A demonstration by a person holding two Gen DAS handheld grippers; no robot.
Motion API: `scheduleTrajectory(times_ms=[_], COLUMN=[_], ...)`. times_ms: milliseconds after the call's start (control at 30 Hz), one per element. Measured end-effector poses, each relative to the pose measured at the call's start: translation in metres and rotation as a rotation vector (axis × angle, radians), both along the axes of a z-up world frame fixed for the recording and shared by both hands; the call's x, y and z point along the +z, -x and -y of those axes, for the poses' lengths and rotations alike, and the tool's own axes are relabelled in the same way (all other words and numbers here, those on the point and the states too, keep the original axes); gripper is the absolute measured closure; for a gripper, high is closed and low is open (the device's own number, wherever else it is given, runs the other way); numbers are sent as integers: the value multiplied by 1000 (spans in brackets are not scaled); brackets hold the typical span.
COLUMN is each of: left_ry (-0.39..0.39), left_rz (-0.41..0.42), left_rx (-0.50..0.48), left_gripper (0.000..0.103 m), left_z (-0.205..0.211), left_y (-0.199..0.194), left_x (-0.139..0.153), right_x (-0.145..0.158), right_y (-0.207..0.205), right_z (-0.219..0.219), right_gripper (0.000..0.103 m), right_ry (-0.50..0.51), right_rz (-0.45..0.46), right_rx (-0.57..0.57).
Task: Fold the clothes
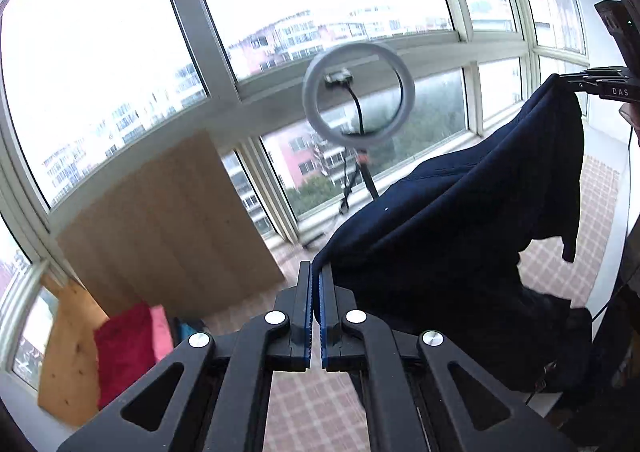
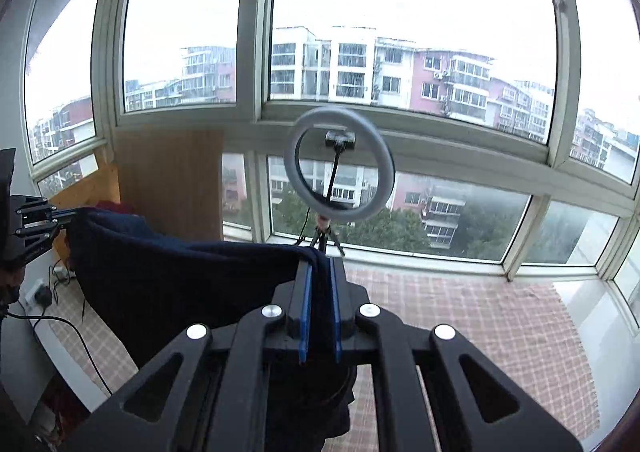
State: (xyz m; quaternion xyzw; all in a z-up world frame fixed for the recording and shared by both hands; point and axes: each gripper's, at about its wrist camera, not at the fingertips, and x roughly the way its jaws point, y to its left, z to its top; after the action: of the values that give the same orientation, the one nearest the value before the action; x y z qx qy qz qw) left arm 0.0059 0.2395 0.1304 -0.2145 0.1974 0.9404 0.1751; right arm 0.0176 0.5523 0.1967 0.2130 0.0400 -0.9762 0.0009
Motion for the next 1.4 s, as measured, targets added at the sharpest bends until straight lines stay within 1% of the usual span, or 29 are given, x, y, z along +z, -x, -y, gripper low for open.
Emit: scheduleTrajectory(times_ms=[67, 100, 167, 267, 333, 367, 467, 533, 600, 700, 767, 867, 900, 1000, 1100, 1200, 1267, 1333, 1400], left_ry=[-6, -18, -14, -8, -5, -3, 10, 21, 42, 88, 104, 112, 119, 140, 161, 198, 227, 252, 274], left_rz=[-87, -109, -190, -301, -363, -391, -419, -422, -432, -460, -480, -495, -494, -494, -494, -452, -399, -338, -282], left_rx=[2, -8, 1, 8, 10, 9, 17, 21, 25, 43, 51, 62, 67, 81, 95, 123, 139, 162, 190], left_gripper=[101, 101, 101, 101, 101, 101, 101, 101, 101, 101, 101, 101, 101, 101, 101, 101, 101, 101, 101], left_z=[11, 24, 32, 40, 47, 51, 67, 74, 79, 76, 77, 76, 75, 72, 69, 63, 57, 50, 40], left_y=[-7, -9, -25, -55, -77, -88, -111, -121, -131, -140, -144, -142, -138, -129, -120, -78, -37, 11, 63], left_x=[55, 80, 121, 175, 202, 214, 239, 249, 253, 250, 249, 253, 251, 245, 239, 216, 193, 167, 137], right_x=[52, 76, 116, 171, 197, 205, 229, 236, 237, 228, 221, 222, 226, 223, 213, 190, 166, 136, 101], right_y=[-6, -7, -24, -48, -67, -77, -105, -119, -130, -136, -138, -138, -136, -120, -80, -27, 17, 70, 119], right_z=[15, 22, 35, 54, 67, 71, 85, 94, 103, 109, 111, 114, 114, 113, 106, 98, 94, 86, 79], right_gripper=[95, 95, 95, 95, 95, 95, 95, 95, 95, 95, 95, 95, 95, 95, 95, 95, 95, 95, 95], right_ry=[-47, -53, -52, -78, -114, -106, -78, -89, -114, -116, -126, -146, -151, -171, -171, -180, -195, -198, -214], right_rz=[-73, -108, -178, -258, -281, -290, -316, -339, -351, -353, -356, -366, -368, -369, -332, -285, -241, -174, -126], right_rx=[-26, -42, -58, -85, -92, -83, -53, -55, -74, -87, -100, -106, -105, -94, -79, -52, -37, -25, -28])
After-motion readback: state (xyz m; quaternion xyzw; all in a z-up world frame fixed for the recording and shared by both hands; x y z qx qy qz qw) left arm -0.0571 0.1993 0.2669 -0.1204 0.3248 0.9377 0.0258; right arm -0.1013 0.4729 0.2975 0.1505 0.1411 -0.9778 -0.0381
